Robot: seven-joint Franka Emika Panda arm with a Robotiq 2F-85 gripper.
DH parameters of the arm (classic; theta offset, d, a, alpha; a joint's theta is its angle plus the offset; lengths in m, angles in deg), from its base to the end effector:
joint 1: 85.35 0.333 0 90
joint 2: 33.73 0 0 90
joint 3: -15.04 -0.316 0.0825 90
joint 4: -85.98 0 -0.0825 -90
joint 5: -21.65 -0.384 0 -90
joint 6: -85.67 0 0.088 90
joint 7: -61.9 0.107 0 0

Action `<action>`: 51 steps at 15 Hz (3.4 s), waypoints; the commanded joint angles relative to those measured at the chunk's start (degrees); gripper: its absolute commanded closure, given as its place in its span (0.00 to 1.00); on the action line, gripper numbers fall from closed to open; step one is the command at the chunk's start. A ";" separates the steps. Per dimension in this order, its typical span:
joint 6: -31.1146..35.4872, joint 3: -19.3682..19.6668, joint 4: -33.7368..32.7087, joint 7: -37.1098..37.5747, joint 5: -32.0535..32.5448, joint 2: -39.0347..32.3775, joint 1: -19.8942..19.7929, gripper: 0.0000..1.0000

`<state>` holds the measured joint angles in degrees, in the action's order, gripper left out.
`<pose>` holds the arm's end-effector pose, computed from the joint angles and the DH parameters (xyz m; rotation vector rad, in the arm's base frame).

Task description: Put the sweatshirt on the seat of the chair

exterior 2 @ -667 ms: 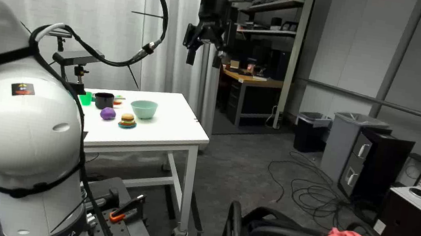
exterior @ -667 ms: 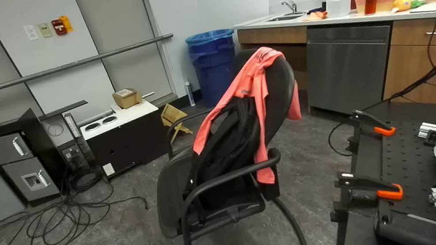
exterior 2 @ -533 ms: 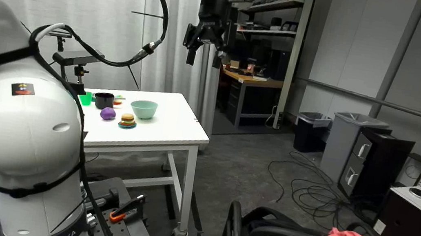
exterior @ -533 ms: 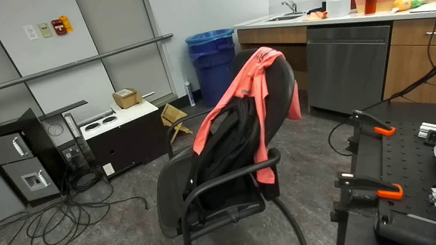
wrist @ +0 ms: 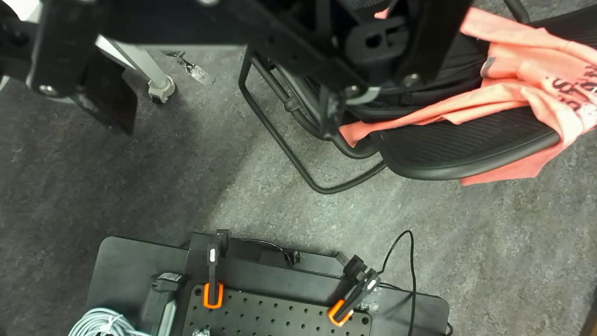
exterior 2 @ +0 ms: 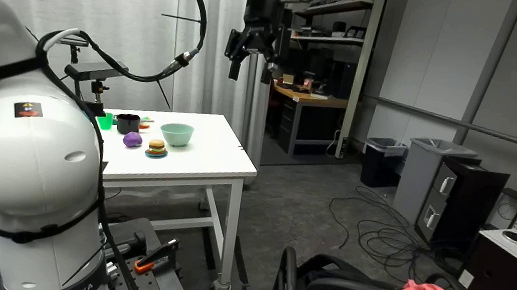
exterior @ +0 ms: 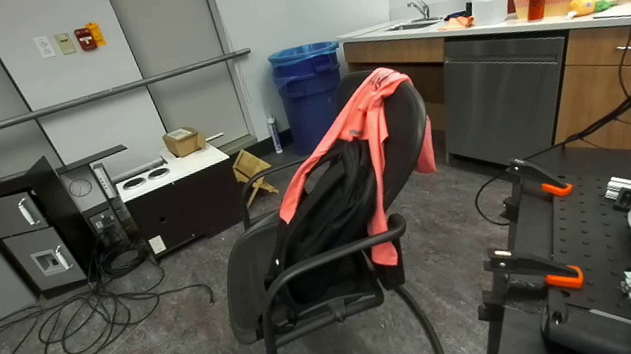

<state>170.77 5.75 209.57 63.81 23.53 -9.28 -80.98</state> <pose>0.3847 0.0986 0.5480 2.9778 0.2742 -0.3537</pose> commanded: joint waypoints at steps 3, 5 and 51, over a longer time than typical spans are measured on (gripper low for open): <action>2.16 1.60 1.38 -0.38 0.58 0.58 0.40 0.00; 3.90 3.00 3.06 -0.82 1.39 1.94 -0.38 0.00; 53.85 19.48 4.21 3.09 18.28 -23.19 -16.44 0.00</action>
<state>220.81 24.64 218.34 68.92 40.22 -26.62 -96.74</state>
